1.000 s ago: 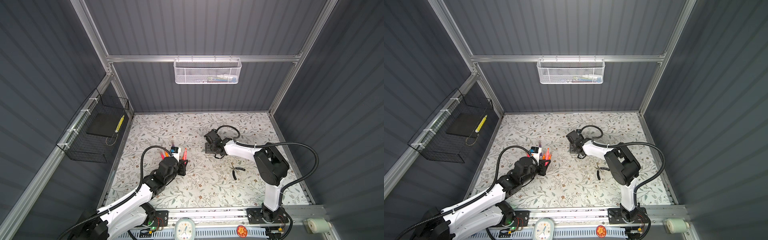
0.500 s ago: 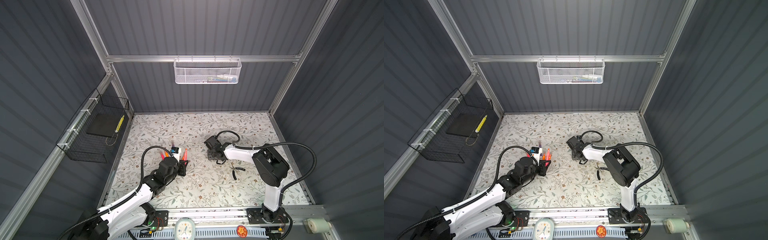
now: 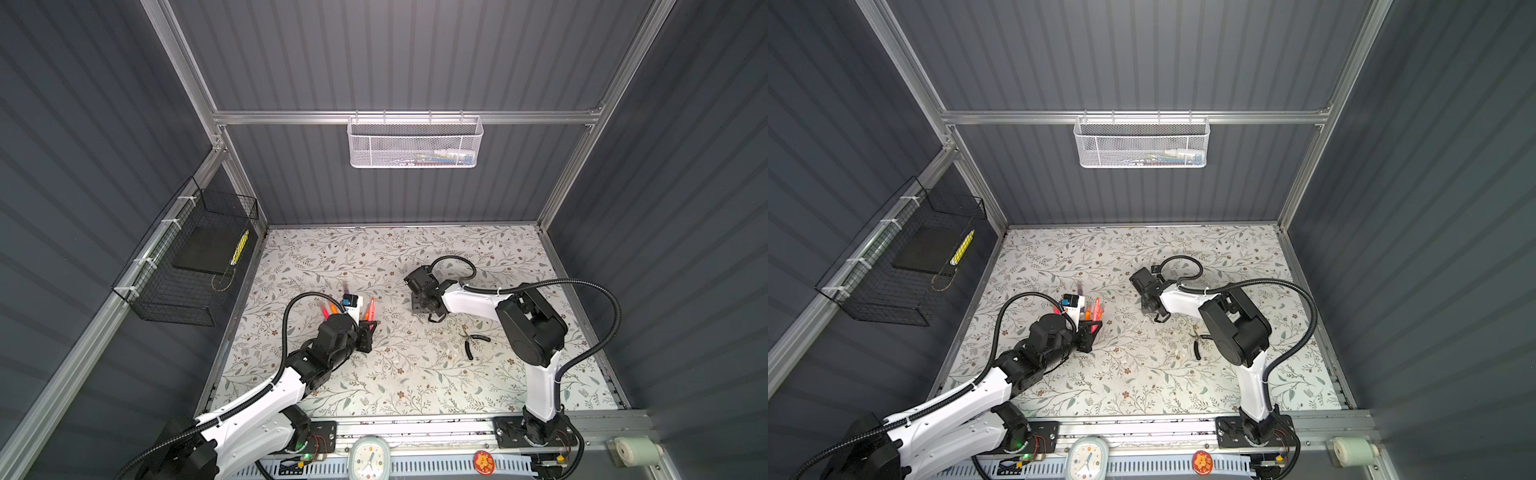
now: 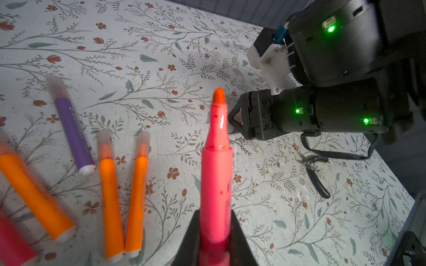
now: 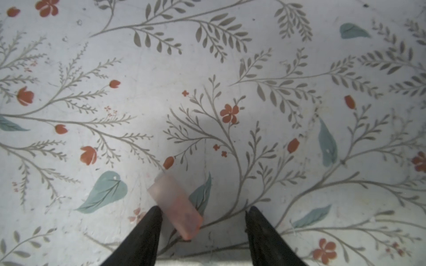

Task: Insert pens into pen caps
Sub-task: Pick up the pen cap from the center of the table.

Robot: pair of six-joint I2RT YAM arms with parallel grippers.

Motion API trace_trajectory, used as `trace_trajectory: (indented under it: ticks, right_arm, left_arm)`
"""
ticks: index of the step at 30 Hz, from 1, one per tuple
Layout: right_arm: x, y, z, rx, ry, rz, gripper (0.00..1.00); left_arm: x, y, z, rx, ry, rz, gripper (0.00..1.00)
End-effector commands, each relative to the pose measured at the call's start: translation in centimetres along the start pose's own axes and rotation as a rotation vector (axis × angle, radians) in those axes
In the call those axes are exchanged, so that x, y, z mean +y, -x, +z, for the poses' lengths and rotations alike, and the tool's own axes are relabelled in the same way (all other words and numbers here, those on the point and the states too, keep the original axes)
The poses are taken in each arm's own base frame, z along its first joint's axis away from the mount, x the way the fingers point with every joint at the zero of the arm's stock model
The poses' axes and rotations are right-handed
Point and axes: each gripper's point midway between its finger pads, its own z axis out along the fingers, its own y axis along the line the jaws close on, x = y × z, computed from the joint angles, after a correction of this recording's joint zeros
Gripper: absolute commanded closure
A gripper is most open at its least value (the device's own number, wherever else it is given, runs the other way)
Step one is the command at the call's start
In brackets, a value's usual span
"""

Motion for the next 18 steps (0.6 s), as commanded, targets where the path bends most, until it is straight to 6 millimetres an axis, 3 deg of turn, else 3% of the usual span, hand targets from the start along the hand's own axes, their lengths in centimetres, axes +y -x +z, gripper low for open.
trace_trajectory:
  ticks: [1,18]
  right_arm:
    - [-0.9,-0.3,0.7,0.022,-0.046,-0.008,0.39]
    - [-0.2,-0.2,1.9,0.053,-0.04,-0.008,0.55]
  left_arm:
    - [-0.2,-0.2,-0.1,0.006,-0.012,0.006,1.0]
    - [-0.4,-0.1,-0.2,0.006,-0.02,0.005,1.0]
